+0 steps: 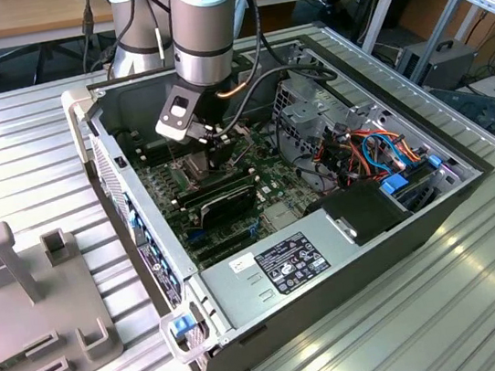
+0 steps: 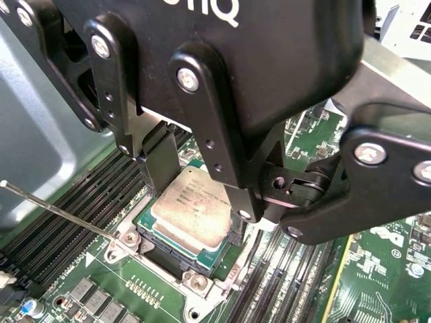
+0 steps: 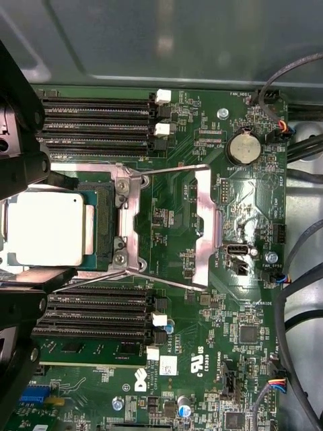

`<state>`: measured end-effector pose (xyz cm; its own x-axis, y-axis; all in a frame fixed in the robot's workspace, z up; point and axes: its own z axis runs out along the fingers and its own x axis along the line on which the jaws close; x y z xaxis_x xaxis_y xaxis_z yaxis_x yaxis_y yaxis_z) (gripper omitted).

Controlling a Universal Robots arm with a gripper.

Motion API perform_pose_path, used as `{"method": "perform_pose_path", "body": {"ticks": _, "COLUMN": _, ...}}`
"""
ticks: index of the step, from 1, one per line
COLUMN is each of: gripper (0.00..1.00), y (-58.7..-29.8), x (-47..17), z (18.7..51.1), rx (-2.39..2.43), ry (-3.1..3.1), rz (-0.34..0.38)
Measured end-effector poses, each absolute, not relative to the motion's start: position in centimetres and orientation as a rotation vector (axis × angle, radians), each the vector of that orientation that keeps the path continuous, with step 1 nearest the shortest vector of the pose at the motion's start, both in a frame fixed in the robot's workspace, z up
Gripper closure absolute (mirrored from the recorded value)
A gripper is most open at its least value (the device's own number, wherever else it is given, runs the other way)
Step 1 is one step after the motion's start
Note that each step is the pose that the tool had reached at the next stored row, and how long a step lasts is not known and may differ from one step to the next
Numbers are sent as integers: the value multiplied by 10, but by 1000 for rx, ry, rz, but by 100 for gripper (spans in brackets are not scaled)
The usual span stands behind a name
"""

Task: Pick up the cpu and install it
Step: 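Place the cpu into insertion slot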

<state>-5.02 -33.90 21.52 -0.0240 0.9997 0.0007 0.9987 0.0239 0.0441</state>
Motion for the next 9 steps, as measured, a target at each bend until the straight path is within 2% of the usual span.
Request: {"method": "perform_pose_path", "body": {"ticks": 9, "gripper": 45, "y": -337, "x": -50, "z": 209, "rx": 2175, "ry": 2227, "rz": 53}}
